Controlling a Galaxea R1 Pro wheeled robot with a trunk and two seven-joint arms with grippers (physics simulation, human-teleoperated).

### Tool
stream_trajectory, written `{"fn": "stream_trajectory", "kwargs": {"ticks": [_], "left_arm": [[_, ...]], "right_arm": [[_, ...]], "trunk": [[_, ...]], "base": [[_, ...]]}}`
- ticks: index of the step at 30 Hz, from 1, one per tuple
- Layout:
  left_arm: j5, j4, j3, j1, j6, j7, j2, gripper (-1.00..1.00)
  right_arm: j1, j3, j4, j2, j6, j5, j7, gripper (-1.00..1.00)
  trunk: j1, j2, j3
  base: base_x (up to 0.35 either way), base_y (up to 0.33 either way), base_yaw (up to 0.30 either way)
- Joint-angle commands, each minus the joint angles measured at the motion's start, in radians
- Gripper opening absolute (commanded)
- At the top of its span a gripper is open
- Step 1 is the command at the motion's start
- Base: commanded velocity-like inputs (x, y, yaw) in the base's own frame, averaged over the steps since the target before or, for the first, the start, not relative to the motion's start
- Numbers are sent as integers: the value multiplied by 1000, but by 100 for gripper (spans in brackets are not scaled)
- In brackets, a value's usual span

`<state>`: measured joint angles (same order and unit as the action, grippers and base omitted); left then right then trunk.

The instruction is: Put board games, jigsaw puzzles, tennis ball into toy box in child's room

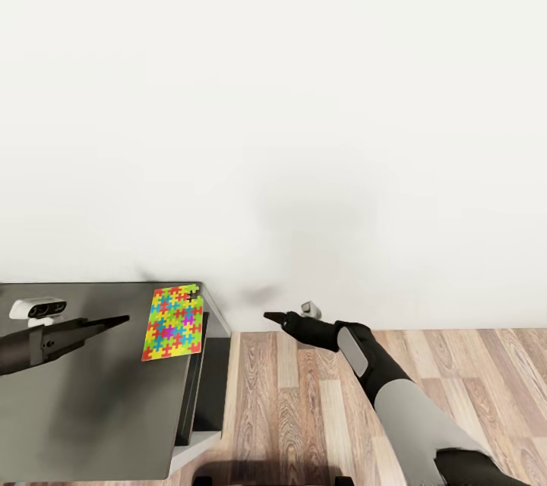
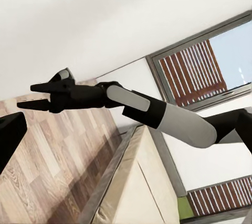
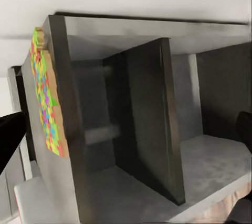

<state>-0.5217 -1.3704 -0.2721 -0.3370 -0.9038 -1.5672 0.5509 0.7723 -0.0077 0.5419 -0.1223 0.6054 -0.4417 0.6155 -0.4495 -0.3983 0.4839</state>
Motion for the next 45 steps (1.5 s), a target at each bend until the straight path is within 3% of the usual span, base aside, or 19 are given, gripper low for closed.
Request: {"fn": "stream_trajectory", "kwargs": {"ticks": [1,8,45], "left_arm": [[0,0,0,0,-10,-4,0,100],[0,-1,-2,0,-8,-4,0,100],[-1,-3,-4,0,-6,-4,0,100]], "right_arm": [[2,-1,-3,-2,7,-6,-9,100],[6,-4,-16,-15,9,-15,-48,100],[7,0,-13,-15,17,-5,-10,100]], "trunk": [[-1,-2,1],[-1,-2,1],[-1,-2,1]], "base": [[0,0,0],[0,0,0],[-16,61,0]]}}
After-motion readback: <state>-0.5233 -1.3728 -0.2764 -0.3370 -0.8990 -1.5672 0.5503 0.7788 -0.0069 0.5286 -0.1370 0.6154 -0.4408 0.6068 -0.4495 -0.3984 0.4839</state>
